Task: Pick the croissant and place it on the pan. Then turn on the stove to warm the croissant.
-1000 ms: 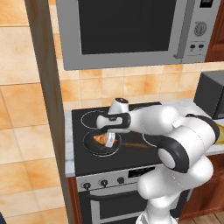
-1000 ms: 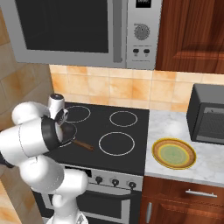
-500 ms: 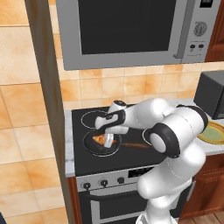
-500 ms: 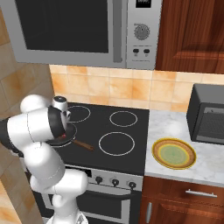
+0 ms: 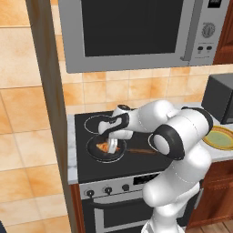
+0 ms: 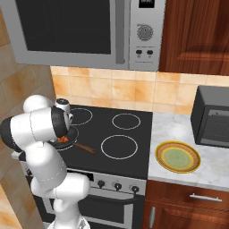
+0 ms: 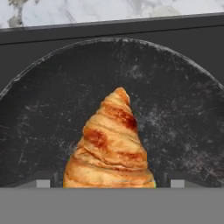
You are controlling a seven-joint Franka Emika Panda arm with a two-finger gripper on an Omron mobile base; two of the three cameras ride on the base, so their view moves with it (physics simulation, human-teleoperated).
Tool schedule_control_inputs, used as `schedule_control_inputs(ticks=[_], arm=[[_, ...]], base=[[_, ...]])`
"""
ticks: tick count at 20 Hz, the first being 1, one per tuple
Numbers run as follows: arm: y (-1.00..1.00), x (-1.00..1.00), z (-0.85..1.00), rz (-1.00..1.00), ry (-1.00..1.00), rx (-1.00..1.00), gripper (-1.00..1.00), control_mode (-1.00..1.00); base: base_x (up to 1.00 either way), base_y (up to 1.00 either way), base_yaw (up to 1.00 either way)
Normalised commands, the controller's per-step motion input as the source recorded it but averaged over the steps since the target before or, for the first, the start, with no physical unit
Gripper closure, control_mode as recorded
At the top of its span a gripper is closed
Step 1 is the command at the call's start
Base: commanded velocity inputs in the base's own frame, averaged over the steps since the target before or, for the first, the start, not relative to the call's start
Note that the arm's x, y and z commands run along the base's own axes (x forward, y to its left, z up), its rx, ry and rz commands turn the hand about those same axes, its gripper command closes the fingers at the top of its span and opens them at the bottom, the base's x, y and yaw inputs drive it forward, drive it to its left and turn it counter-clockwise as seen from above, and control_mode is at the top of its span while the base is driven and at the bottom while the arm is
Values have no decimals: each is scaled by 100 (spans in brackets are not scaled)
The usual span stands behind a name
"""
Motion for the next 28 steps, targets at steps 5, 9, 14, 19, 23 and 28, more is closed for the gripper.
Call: schedule_control_inputs(ticks=[5, 9, 14, 19, 23, 28], arm=[[0, 0, 0, 0, 0, 0, -100, -100], [0, 0, 3, 0, 0, 0, -100, -100], [0, -5, 30, 0, -3, 0, -100, -100], [0, -9, 43, 0, -4, 0, -100, -100], [0, -26, 43, 0, -5, 0, -100, -100], [1, -35, 27, 0, -2, 0, -100, -100]], base=[[0, 0, 0], [0, 0, 0], [0, 0, 0], [0, 0, 0], [0, 0, 0], [0, 0, 0]])
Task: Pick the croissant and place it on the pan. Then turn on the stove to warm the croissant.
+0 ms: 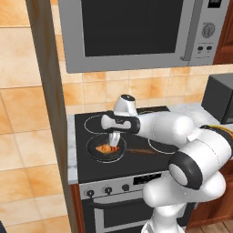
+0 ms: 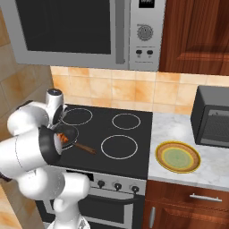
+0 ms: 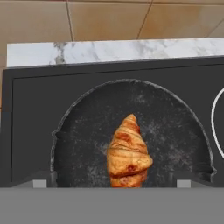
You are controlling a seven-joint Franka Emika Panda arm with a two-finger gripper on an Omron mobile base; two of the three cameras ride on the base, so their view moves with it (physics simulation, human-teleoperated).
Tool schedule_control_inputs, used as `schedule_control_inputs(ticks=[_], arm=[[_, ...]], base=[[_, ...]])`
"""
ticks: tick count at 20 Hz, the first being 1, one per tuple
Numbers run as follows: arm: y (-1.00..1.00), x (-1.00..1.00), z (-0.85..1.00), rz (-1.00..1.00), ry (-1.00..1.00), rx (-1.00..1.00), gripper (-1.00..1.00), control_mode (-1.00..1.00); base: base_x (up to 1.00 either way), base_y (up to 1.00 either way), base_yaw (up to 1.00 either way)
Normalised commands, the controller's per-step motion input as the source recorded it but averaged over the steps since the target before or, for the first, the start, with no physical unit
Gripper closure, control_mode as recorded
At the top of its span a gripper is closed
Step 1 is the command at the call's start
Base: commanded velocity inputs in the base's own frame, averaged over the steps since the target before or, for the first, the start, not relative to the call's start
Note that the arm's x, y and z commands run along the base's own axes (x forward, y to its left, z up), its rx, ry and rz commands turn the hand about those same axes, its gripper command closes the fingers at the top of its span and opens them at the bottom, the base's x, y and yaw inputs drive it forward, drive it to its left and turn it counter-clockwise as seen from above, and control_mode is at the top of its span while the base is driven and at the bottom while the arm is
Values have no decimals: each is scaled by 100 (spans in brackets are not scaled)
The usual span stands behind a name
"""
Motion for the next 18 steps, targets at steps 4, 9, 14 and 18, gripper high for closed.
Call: schedule_control_inputs(ticks=[4, 9, 14, 18], arm=[[0, -37, 6, 0, -4, 0, -100, -100], [0, -42, 0, 0, -12, 0, -100, -100], [0, -43, 7, 0, -13, 0, -100, -100], [0, -45, 17, 0, -12, 0, -100, -100]], base=[[0, 0, 0], [0, 0, 0], [0, 0, 0], [0, 0, 0]])
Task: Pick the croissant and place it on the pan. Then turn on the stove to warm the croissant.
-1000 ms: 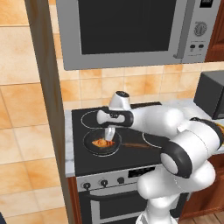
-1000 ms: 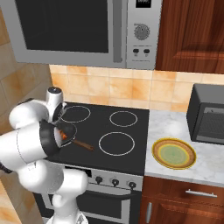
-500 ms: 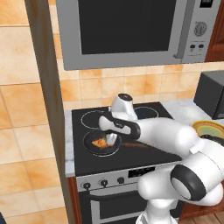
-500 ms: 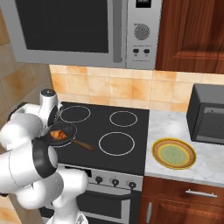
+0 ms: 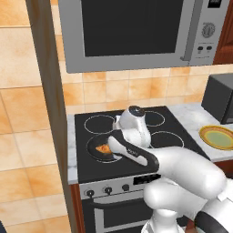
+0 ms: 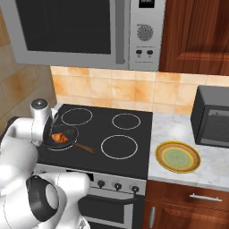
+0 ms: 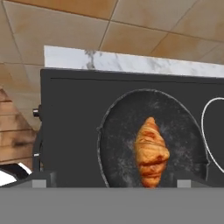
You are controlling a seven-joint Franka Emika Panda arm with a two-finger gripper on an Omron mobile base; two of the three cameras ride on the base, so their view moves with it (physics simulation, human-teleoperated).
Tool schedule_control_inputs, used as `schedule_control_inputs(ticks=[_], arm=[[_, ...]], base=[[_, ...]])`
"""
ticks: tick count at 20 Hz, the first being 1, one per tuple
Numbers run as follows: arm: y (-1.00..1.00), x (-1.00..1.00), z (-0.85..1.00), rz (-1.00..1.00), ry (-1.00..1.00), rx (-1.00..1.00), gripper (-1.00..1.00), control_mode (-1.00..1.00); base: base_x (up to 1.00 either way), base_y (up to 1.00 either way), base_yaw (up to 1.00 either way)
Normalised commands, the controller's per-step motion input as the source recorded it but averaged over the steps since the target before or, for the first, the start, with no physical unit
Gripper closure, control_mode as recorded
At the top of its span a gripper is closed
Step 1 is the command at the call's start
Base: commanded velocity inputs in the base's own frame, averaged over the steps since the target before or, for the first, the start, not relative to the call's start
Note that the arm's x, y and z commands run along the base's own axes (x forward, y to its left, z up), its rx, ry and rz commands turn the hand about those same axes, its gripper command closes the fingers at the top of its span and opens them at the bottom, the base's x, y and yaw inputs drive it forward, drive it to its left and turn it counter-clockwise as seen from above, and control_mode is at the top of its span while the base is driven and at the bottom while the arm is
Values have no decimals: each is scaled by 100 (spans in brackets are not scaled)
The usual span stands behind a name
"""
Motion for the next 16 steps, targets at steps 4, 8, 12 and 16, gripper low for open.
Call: schedule_control_inputs(ticks=[4, 8, 12, 16], arm=[[0, -38, 34, 0, -7, 0, -100, -100], [0, -34, 35, 0, -5, -1, -100, -100], [0, -26, 39, 1, -2, -4, -100, -100], [0, -21, 42, 0, 0, -13, -100, -100]], base=[[0, 0, 0], [0, 0, 0], [0, 0, 0], [0, 0, 0]])
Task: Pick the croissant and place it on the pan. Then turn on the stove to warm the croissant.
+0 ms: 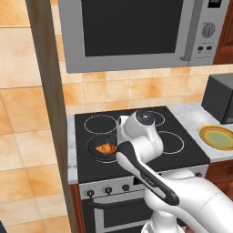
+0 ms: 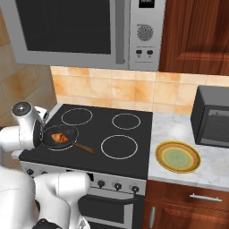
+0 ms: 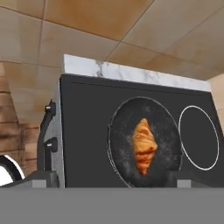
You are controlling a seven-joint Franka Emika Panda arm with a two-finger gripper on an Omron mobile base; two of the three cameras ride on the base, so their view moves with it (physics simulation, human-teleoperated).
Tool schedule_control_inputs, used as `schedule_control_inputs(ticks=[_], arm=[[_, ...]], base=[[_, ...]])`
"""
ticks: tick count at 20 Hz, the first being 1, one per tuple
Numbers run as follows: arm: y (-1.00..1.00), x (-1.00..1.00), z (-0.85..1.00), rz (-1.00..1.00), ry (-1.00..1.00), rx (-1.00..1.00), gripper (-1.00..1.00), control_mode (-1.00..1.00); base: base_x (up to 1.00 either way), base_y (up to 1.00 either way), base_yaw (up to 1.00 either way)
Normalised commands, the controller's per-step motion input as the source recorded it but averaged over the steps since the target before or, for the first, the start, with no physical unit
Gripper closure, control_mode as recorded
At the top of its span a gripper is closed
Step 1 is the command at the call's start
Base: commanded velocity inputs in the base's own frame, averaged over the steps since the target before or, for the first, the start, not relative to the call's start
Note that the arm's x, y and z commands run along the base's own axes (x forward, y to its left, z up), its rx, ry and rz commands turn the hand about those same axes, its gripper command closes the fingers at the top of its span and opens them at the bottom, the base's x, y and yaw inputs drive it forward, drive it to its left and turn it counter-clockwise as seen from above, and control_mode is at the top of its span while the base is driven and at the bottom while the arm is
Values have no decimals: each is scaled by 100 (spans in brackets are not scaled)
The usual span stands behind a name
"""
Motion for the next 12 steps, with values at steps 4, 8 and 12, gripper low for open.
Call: schedule_control_inputs(ticks=[4, 8, 12], arm=[[0, -3, 38, 0, -2, -16, -100, -100], [0, 0, 30, 2, -5, -18, -100, -100], [-11, -9, 18, 3, -7, -15, -100, -100]], base=[[0, 0, 0], [0, 0, 0], [0, 0, 0]])
